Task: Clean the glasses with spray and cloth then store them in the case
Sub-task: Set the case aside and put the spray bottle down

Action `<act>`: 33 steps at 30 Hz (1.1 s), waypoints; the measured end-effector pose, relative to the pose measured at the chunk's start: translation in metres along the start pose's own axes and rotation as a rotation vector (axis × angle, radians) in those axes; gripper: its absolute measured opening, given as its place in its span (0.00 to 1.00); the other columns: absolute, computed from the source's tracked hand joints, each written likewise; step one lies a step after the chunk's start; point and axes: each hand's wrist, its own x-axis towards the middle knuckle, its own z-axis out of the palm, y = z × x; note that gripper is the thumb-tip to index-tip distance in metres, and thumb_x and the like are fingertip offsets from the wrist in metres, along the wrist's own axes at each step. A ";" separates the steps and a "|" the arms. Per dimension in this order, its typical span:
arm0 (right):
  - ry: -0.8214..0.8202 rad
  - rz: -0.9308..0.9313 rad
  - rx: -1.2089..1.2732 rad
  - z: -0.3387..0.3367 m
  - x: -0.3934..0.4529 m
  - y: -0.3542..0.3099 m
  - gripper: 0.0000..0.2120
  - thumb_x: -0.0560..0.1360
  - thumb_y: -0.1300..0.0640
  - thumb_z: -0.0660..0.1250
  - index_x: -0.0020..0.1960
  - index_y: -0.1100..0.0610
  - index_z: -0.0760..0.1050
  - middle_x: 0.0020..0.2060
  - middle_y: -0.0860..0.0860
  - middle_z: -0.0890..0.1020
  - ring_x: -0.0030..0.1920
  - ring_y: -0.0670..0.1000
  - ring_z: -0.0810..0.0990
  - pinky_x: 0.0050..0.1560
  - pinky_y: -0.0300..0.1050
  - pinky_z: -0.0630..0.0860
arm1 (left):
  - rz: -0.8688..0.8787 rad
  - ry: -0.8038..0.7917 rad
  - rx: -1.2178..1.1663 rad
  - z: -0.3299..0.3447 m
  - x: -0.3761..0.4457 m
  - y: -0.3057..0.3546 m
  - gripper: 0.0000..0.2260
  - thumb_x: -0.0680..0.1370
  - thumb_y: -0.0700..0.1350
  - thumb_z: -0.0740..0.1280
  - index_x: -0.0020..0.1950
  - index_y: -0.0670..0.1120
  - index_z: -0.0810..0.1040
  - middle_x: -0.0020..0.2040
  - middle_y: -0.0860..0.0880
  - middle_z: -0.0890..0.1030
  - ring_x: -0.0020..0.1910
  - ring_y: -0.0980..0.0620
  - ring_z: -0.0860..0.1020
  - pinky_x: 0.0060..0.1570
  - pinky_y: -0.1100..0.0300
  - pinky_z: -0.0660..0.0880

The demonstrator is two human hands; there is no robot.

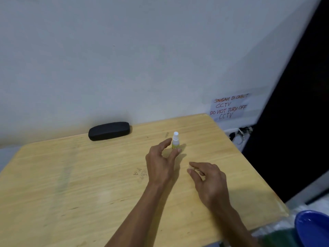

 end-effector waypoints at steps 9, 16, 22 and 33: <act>0.127 -0.009 0.168 -0.014 0.018 -0.025 0.09 0.71 0.57 0.79 0.50 0.52 0.86 0.38 0.36 0.81 0.39 0.49 0.82 0.44 0.52 0.81 | -0.047 0.106 -0.126 0.012 -0.007 0.005 0.09 0.72 0.51 0.73 0.52 0.58 0.85 0.47 0.59 0.84 0.49 0.62 0.80 0.49 0.59 0.78; 0.070 -0.110 0.286 -0.019 0.068 -0.068 0.09 0.73 0.53 0.77 0.53 0.49 0.86 0.42 0.35 0.83 0.43 0.45 0.82 0.43 0.32 0.72 | -0.060 0.074 -0.123 0.005 -0.005 0.000 0.10 0.71 0.48 0.75 0.52 0.54 0.86 0.45 0.55 0.85 0.45 0.62 0.82 0.44 0.66 0.76; -0.053 -0.169 0.162 -0.007 0.080 -0.062 0.07 0.73 0.53 0.76 0.51 0.49 0.86 0.43 0.44 0.87 0.46 0.47 0.80 0.46 0.46 0.78 | -0.045 0.065 -0.109 0.001 -0.003 0.003 0.08 0.71 0.46 0.76 0.50 0.49 0.87 0.42 0.54 0.84 0.41 0.72 0.78 0.40 0.78 0.68; -0.021 -0.282 0.114 0.002 0.076 -0.051 0.08 0.75 0.56 0.75 0.54 0.52 0.85 0.44 0.43 0.85 0.45 0.48 0.81 0.40 0.26 0.68 | -0.047 0.022 -0.086 -0.004 -0.002 0.006 0.07 0.73 0.44 0.75 0.50 0.45 0.86 0.44 0.51 0.83 0.38 0.76 0.76 0.37 0.80 0.68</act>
